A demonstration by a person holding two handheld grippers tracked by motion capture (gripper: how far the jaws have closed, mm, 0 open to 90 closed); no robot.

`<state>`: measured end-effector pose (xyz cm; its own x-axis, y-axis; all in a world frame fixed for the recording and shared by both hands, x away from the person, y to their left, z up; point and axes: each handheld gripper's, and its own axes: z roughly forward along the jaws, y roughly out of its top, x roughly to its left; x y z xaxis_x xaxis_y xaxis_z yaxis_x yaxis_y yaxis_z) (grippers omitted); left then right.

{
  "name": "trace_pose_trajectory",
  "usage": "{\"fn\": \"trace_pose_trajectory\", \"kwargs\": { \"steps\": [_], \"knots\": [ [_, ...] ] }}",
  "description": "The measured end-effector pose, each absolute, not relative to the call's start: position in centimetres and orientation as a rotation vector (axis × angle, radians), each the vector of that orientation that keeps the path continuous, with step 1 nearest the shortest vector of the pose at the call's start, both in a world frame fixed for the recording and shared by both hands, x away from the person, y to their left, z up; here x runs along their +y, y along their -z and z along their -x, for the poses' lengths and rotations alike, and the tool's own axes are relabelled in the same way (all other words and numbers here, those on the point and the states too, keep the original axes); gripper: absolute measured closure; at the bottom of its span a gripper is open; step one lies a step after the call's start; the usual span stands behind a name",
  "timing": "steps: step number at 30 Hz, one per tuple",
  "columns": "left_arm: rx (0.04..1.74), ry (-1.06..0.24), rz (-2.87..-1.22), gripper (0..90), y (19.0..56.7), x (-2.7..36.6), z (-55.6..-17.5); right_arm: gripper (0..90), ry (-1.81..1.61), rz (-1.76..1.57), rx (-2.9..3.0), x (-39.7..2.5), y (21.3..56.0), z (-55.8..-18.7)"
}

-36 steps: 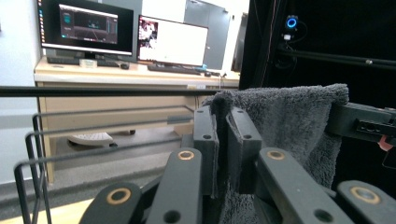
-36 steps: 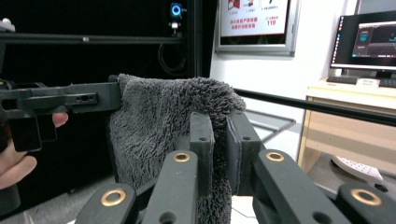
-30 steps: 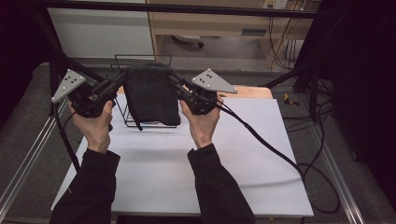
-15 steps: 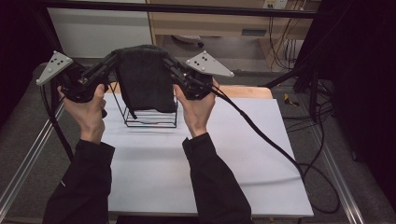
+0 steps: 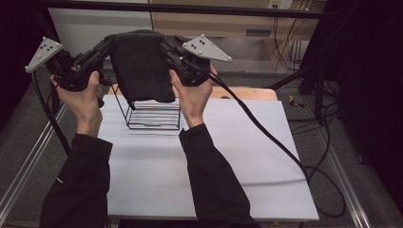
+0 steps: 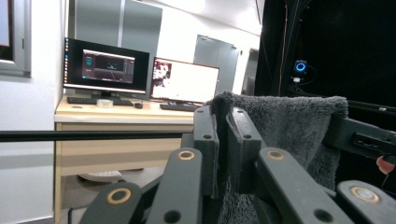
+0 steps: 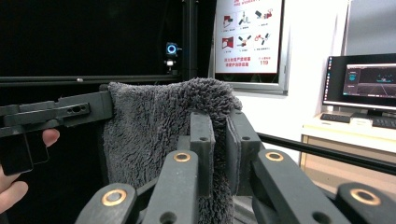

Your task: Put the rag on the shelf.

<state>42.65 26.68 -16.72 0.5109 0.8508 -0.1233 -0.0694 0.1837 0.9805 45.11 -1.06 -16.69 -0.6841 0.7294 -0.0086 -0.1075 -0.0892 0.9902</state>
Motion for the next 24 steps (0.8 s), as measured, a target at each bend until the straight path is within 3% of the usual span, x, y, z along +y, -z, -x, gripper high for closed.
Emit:
{"fn": "trace_pose_trajectory", "kwargs": {
  "steps": [24],
  "knots": [
    [0.819,-0.815,-1.241,83.1,12.4,26.7,-46.2,83.3,-1.859,-0.684,1.544,-0.3,13.7,-48.7]
  ]
}}
